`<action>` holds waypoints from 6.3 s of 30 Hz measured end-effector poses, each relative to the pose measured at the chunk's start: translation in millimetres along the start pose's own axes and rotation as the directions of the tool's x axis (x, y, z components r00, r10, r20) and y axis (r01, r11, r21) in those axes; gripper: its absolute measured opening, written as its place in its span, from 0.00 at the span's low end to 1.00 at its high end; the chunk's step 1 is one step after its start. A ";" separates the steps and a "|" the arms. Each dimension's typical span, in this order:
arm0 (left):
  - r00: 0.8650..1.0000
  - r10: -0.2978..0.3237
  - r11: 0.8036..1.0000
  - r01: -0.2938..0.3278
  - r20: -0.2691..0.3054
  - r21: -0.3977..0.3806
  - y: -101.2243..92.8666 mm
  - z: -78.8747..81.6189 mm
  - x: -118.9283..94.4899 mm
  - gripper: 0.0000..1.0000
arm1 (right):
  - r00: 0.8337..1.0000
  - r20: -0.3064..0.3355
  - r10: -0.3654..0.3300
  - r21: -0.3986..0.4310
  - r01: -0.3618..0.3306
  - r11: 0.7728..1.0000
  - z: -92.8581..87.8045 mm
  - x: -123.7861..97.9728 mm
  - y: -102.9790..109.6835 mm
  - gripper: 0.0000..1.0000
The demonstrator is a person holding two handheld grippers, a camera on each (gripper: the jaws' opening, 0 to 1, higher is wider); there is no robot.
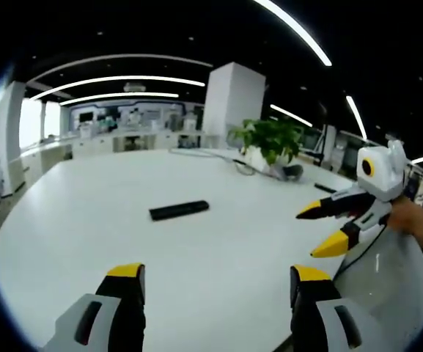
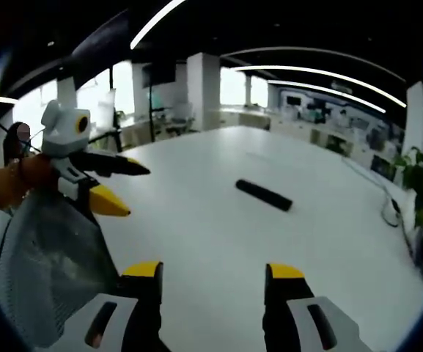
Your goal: Press the specified remote control buttons in sequence, fully releasing each button before pressing the next.
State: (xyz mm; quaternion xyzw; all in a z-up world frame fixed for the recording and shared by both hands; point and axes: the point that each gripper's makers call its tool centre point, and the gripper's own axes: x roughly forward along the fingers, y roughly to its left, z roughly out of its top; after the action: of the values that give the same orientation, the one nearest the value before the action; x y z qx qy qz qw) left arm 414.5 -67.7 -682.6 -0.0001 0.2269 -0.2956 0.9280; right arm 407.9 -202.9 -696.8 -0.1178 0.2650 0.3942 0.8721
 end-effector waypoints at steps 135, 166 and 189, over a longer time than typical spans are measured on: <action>1.000 0.005 0.999 -0.005 0.019 0.032 30.8 35.8 26.3 1.00 | 0.993 0.102 -0.062 0.132 0.048 0.990 42.6 4.7 -47.2 0.72; 0.998 0.006 1.000 -0.004 -0.064 0.031 70.0 19.7 59.1 1.00 | 0.997 0.050 -0.061 0.069 0.058 0.996 43.2 25.2 -83.4 0.68; 0.995 0.009 1.000 -0.006 -0.100 0.029 101.8 17.5 87.7 0.94 | 0.998 -0.011 -0.063 0.029 0.063 0.998 33.5 49.8 -112.2 0.64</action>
State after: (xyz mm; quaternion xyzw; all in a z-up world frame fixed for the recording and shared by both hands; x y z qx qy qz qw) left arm 541.1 -34.2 -717.5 0.0290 0.2689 -0.2949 0.9164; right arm 531.7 -232.0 -697.0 -0.1154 0.2714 0.3621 0.8843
